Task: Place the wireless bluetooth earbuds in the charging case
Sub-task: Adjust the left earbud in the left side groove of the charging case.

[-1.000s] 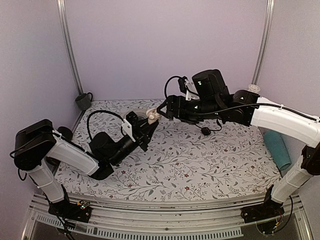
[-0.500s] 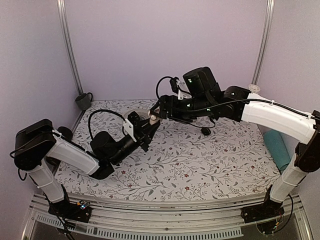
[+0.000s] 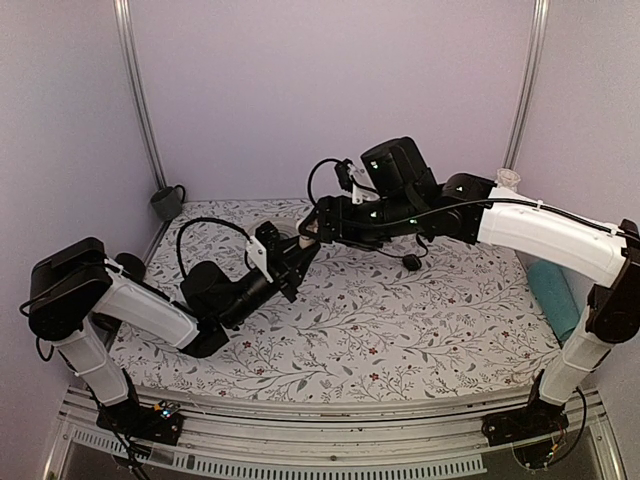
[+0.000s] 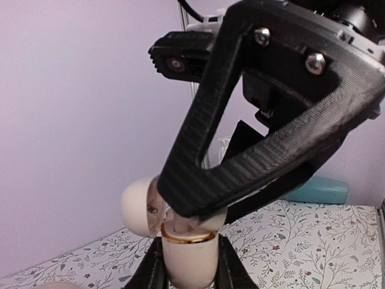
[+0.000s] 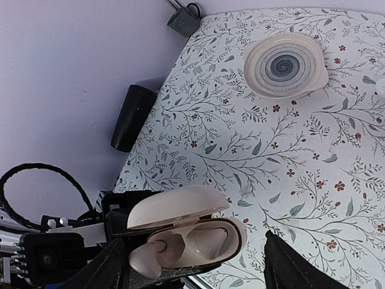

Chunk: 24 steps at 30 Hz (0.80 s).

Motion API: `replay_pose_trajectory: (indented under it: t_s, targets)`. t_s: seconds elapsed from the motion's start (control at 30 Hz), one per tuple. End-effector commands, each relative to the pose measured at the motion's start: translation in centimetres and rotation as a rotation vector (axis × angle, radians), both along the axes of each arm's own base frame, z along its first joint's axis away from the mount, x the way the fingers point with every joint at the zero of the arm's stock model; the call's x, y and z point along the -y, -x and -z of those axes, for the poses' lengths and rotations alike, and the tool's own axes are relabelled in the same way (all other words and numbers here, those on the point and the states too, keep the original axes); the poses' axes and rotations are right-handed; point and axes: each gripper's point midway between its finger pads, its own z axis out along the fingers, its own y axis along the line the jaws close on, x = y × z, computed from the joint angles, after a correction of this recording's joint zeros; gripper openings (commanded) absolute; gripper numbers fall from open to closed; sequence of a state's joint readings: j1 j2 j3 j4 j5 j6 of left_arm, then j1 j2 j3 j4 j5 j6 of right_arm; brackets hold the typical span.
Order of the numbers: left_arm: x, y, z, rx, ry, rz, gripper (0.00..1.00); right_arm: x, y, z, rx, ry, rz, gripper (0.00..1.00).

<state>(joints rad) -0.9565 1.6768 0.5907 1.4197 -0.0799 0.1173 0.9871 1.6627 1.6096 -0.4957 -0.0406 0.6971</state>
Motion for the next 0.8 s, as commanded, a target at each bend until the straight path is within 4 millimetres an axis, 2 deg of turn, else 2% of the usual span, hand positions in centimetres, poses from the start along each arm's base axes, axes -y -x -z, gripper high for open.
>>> replay_pose_trajectory:
  t_s: [0.0,0.47,0.77]
  targets:
    - [-0.02,-0.52,-0.68,0.005,0.017,0.001,0.0,-0.59,-0.14,-0.24,0.002,-0.003,-0.019,0.76]
    - [-0.25,-0.4,-1.04,0.005,0.029,0.007,0.0,-0.32,-0.05,-0.29,0.007,-0.005,-0.013,0.61]
    - [-0.25,-0.08,-1.2,0.006,0.034,0.023,0.0,-0.37,0.04,-0.38,0.017,-0.011,-0.026,0.57]
